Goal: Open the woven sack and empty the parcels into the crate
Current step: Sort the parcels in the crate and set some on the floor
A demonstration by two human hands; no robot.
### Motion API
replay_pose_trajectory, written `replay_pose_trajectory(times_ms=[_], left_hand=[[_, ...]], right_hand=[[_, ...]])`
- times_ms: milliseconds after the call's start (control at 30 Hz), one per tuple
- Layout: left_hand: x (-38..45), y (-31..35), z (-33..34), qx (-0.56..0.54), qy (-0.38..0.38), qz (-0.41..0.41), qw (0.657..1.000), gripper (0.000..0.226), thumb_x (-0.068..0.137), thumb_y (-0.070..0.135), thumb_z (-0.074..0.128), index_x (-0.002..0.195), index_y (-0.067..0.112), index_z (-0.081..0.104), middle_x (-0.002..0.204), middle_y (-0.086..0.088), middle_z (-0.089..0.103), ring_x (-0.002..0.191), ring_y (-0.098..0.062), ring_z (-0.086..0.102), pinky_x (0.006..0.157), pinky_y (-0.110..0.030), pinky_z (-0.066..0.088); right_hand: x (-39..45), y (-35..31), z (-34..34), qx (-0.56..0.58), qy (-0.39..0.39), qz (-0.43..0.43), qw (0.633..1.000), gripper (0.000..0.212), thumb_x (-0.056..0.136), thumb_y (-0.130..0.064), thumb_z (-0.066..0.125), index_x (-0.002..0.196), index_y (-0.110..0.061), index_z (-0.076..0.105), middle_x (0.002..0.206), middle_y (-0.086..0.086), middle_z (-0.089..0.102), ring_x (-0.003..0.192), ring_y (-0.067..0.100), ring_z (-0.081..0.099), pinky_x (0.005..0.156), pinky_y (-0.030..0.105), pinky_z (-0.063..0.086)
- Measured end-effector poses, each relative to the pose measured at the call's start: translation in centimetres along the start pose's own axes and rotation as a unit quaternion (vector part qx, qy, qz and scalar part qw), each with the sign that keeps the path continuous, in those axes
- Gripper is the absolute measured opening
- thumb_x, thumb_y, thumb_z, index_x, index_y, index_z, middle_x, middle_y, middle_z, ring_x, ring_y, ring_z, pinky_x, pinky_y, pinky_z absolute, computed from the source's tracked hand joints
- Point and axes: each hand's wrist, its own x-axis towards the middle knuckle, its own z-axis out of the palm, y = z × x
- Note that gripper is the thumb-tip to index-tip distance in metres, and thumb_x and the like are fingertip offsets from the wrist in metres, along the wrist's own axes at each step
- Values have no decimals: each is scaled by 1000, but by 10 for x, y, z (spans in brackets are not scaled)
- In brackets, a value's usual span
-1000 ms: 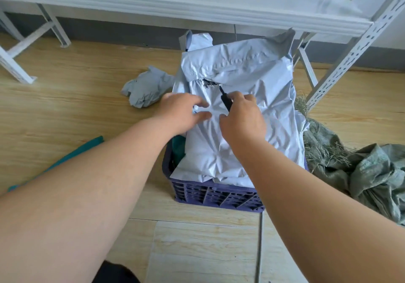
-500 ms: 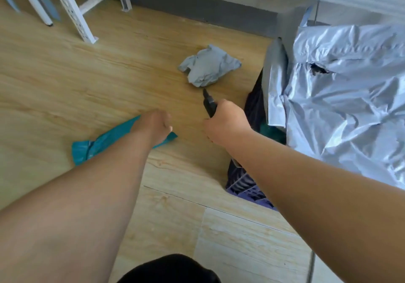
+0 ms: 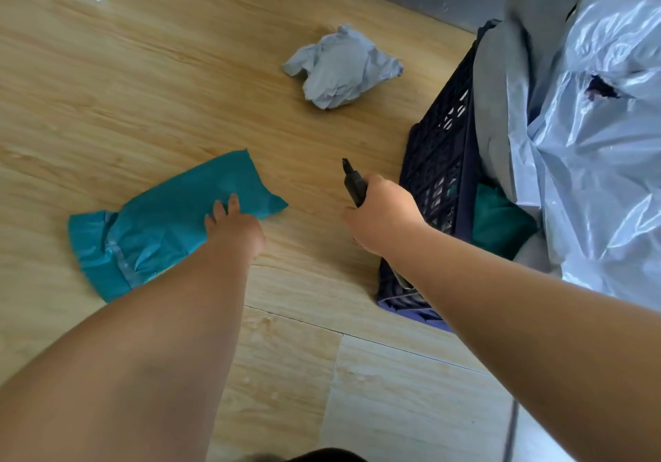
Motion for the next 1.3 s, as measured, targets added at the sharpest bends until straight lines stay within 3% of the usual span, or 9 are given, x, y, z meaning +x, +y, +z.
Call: replay_pose_trajectory(times_ms=[200,433,633,800,900,1000,1067,1200,1300], left_hand=[[1,-8,10,56,0,3,998,75,91,36,56,152,13,18,160,0,-13,146,-28,3,119,-47,7],[-18,11,-29,-72,125,57,988,57,95,24,50,146,11,30,153,3,22,140,-21,25,119,-44,14],[-81,45,-123,-344,363,153,852,46,85,19,66,128,10,51,138,-7,38,118,-24,51,96,-30,39],[-155,92,-215,-368,480,213,768,46,78,19,73,118,12,53,132,-6,43,114,-16,49,87,-10,31],[-196,120,-265,-374,514,268,724,49,76,22,70,120,10,51,127,-5,43,110,-4,41,83,8,18],[-229,154,-309,-432,483,313,694,57,72,29,69,124,17,50,126,3,43,111,0,43,93,3,27],[-244,183,-330,-494,414,337,686,63,65,34,70,123,23,50,128,3,49,115,-5,52,101,-18,42],[-257,239,-340,-579,298,335,680,78,54,36,71,127,20,53,125,0,59,106,-13,64,92,-34,54],[-259,274,-325,-621,207,347,672,67,59,28,68,124,13,60,112,-4,69,95,-20,70,88,-38,57]], right_hand=[[1,5,3,-5,-1,-10,1000,23,90,-17,56,110,-16,45,97,6,55,79,24,61,50,27,42],[-8,6,0,31,4,-38,999,21,90,-16,56,109,-16,47,98,6,57,86,26,64,63,33,52],[-30,-4,-25,106,114,-101,983,34,88,-17,60,121,-20,51,108,5,58,98,24,58,80,37,52],[-50,-5,-76,245,246,-155,925,23,86,-19,60,108,-20,54,100,1,59,84,16,51,72,30,42],[-62,5,-114,332,301,-144,882,25,84,-26,65,107,-21,56,92,-5,61,83,17,58,74,32,47],[-73,23,-152,405,313,-124,850,35,81,-38,71,108,-24,56,82,-14,61,82,18,66,79,38,55],[-78,39,-176,449,312,-102,831,51,74,-49,74,114,-24,56,88,-14,63,86,22,69,80,42,58],[-89,80,-212,503,303,-38,808,78,59,-68,72,119,-20,55,102,-3,65,86,25,67,85,48,57],[-97,118,-233,483,333,2,810,68,66,-61,74,115,-18,56,106,-1,67,95,23,66,86,41,55]])
